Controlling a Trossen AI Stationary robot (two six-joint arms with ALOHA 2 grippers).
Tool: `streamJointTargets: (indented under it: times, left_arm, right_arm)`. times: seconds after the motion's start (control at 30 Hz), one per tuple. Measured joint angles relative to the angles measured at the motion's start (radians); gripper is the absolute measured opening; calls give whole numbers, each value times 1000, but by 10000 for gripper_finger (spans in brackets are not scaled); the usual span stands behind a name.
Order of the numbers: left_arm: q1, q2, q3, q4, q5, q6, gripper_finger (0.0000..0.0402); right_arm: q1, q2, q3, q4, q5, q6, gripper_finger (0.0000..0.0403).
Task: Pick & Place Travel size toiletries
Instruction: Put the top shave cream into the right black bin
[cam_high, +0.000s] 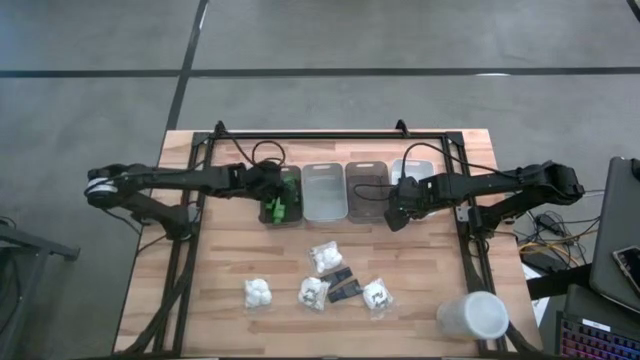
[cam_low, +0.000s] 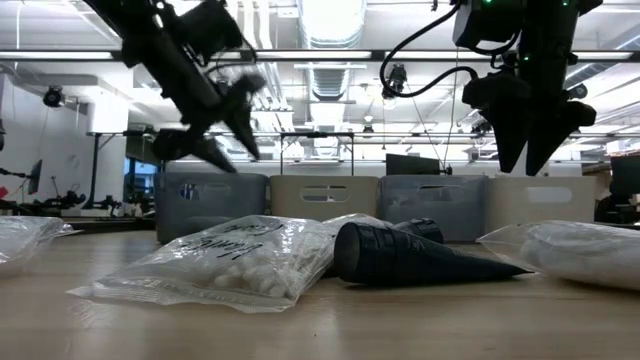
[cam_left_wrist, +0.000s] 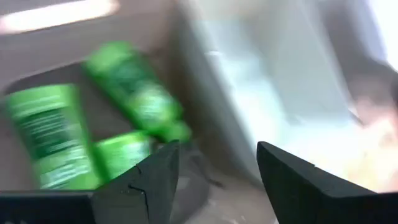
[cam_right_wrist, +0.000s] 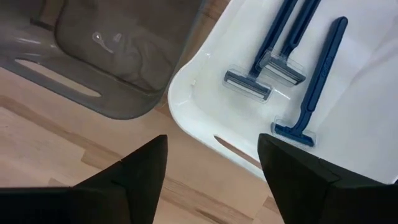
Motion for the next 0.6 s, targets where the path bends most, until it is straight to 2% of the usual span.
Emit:
streamJointTargets:
  times: [0.1,0.2,0.47,0.6]
  left_arm:
    - [-33,-41,16,10,78,141,218]
    - [-76,-84,25,15,102,211,218]
    - [-156,-147,22,12,93,252,218]
    - [-174,-145,21,11,92,252,218]
  right_arm:
    - [0,0,0,9,-6,4,236]
    - [7,0,0,56,-34,6,229]
    - [113,1,0,319,-63,-20,220]
    - [188,20,0,436,-63,-115,226]
